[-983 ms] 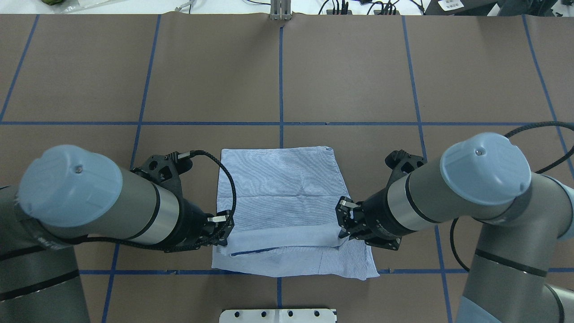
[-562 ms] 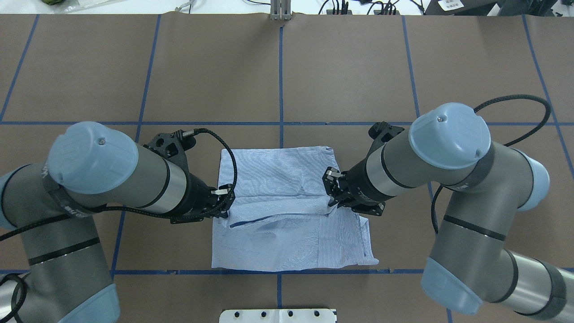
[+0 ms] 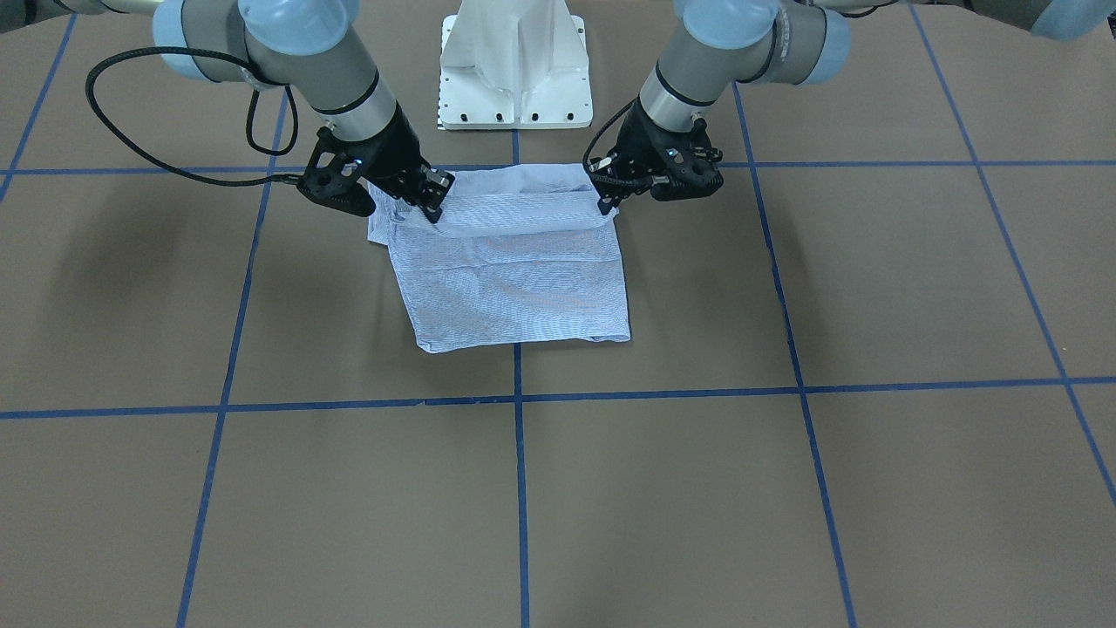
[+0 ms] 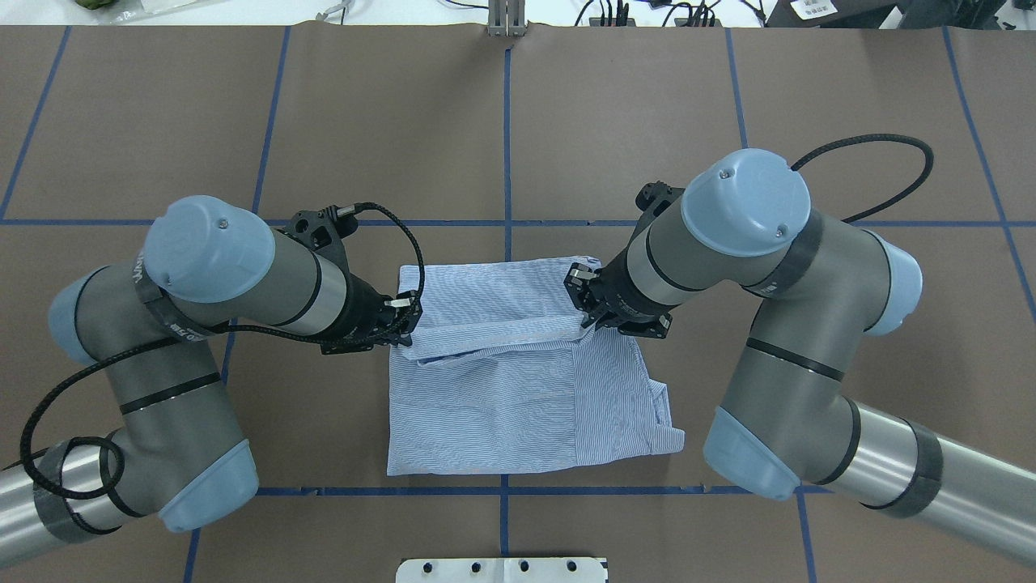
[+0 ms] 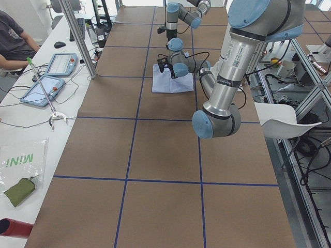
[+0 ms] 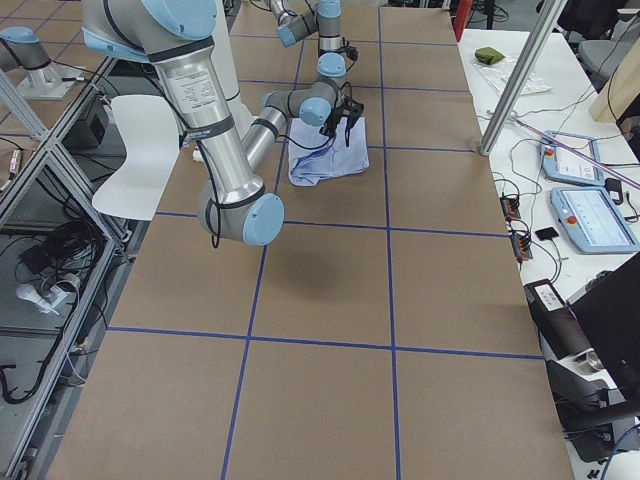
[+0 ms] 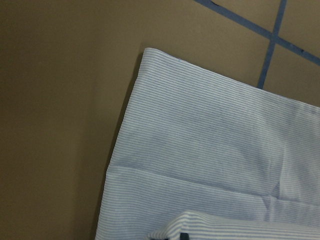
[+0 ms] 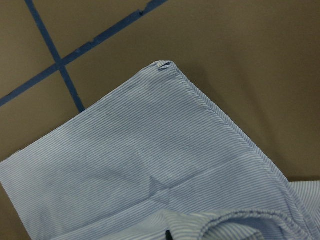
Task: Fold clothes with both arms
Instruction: 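Fold the held end over the shirt away from the robot with both grippers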
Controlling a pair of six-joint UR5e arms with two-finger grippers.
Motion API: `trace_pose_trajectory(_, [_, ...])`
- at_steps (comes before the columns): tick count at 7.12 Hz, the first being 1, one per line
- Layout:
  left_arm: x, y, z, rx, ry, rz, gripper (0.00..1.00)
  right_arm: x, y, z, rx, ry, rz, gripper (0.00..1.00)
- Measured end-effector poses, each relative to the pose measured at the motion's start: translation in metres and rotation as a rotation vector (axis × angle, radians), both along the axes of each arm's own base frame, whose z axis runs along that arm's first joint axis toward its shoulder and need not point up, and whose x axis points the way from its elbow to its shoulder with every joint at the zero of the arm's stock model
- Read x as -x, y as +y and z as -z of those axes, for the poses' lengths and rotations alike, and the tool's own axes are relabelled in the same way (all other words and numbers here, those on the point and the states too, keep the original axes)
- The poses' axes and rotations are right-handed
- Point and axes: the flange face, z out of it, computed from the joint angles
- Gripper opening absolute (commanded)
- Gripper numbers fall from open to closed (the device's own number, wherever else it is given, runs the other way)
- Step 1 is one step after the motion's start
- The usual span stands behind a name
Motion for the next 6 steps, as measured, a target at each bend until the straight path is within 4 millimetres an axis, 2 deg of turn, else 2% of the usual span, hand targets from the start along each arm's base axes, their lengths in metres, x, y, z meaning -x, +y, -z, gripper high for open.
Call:
trace_pose_trajectory(3, [-0.004,-0.018,-0.015,-0.011,0.002,0.016,0.0,0.021,-0.033,0.002,-0.038,0.031,0.0,0.0])
trace_pose_trajectory(6, [-0.016,-0.031,-0.017,-0.016,0.003,0.022,0.0,0.016,-0.055,-0.005,-0.059,0.053,-0.007,0.0])
